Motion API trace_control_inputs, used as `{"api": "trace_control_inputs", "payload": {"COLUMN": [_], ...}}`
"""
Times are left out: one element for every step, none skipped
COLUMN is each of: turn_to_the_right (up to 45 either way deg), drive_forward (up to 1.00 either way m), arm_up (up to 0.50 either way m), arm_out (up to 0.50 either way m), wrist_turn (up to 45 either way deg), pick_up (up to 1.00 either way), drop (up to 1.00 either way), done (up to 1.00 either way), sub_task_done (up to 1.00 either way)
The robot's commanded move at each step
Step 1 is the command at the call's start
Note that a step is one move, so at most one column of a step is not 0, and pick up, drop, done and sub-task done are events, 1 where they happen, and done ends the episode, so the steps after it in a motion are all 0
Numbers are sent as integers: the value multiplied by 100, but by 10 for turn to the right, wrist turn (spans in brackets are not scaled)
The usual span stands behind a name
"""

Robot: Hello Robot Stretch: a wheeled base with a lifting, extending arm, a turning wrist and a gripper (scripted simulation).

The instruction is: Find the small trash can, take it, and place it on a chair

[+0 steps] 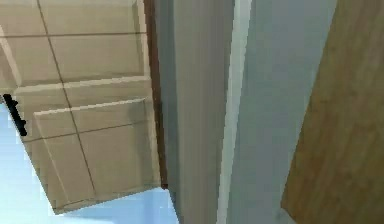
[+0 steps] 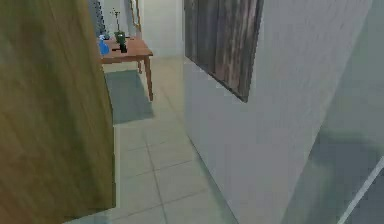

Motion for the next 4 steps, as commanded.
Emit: {"api": "trace_control_inputs", "payload": {"turn_to_the_right": [450, 240, 0, 90], "drive_forward": [0, 0, 45, 0], "arm_up": [0, 0, 0, 0], "arm_out": [0, 0, 0, 0], "wrist_turn": [0, 0, 0, 0], "pick_up": [0, 0, 0, 0], "drop": [0, 0, 0, 0], "done": [0, 0, 0, 0], "sub_task_done": [0, 0, 0, 0]}}
